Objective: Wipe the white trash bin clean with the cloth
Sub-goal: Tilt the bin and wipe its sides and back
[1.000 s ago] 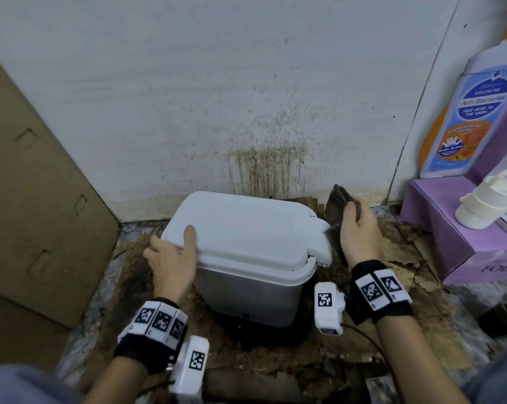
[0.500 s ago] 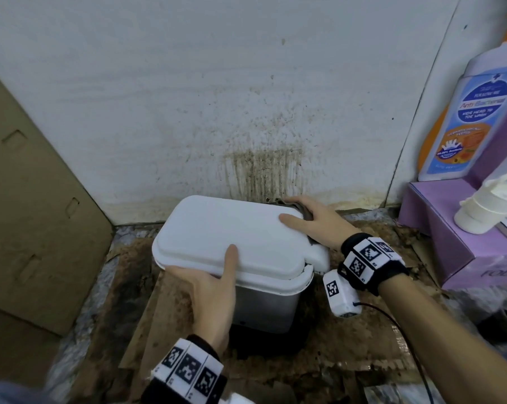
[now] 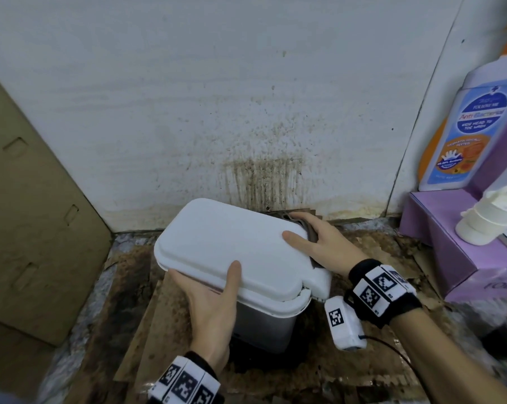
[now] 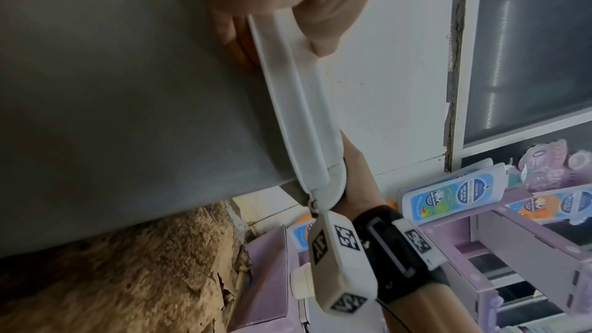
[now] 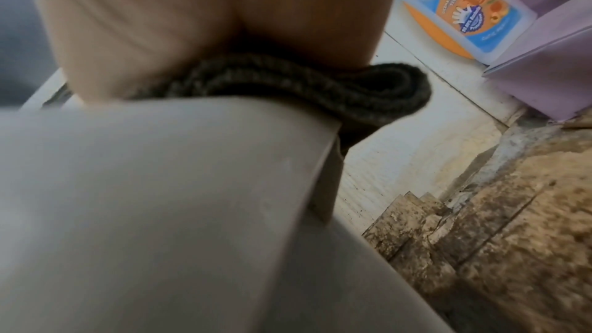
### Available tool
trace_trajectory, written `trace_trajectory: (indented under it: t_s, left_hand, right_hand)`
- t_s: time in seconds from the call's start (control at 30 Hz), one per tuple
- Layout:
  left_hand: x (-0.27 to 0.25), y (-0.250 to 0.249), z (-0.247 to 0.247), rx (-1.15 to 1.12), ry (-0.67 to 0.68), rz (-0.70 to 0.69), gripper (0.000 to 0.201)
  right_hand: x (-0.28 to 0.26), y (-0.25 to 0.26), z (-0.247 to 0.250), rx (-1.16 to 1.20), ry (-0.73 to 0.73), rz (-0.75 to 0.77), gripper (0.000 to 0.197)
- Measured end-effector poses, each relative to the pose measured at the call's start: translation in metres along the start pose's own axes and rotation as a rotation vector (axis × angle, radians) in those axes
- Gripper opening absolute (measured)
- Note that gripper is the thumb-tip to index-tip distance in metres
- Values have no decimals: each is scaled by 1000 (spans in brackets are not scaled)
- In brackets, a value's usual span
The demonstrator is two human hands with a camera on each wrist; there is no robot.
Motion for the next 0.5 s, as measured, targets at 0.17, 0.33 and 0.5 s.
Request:
trace_trajectory:
  t_s: [0.17,0.33,0.5]
  left_hand:
    - [15,-11,-5,25,150,-36,100]
    - [35,-26,-12,152,294,1,98]
    - [62,-37,-27,304,446,48,86]
  right_hand:
    - [-18,-6,-4,52,-96,-56,65]
    - [-32,-3,-6,71,-217,-88,68]
    - [-53,-2,-15,51,-373,-194,69]
Point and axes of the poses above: each hand's wrist, its own x-axis towards the middle knuckle, its own z-axis out of the back of the hand, y = z × x, the point moved 10 cm from there along x, towards the middle knuckle, and after that the axes turned 12 degrees about z, right-handed, at the moved point
